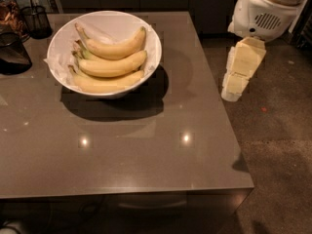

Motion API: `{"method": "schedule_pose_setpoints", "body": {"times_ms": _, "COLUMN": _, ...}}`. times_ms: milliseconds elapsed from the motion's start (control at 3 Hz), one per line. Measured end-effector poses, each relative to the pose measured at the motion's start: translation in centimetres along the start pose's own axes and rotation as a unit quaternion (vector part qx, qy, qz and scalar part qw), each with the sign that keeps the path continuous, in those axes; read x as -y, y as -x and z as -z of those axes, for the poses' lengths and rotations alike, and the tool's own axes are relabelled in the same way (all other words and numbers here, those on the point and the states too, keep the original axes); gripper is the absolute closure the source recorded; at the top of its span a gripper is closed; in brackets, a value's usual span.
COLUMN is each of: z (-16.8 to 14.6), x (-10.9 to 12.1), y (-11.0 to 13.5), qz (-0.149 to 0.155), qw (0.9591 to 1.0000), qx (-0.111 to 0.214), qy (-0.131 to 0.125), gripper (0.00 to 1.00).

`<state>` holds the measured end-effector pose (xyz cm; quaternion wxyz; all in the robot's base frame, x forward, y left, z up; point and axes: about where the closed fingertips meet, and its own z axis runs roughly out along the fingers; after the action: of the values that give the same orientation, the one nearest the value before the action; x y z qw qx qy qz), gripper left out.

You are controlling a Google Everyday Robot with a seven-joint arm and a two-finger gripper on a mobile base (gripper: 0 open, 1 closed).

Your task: Pick banana from white bowl

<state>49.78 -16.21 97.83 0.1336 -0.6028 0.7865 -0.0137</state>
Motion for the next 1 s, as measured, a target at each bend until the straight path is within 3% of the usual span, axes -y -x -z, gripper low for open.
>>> {"method": "schedule_pose_setpoints", "body": {"times_ms": 333, "z": -1.9, "x": 0.3, "y": 3.2, "qz": 0.038, "qw": 0.9983, "qx": 0.009, "qy": 0.043, "gripper": 0.00}}
{"method": "schedule_pose_setpoints", "body": {"times_ms": 667, "z": -2.1, "x": 0.8, "y": 3.2, "qz": 0.026, "qw": 0.9988, "qx": 0.024, "qy": 0.033, "gripper": 0.00}}
{"method": "schedule_pose_setpoints", "body": {"times_ms": 1000, "z": -2.0, "x": 2.5, "y": 5.7, "qz": 0.032, "qw": 0.9977, "qx": 0.053, "qy": 0.028, "gripper": 0.00}}
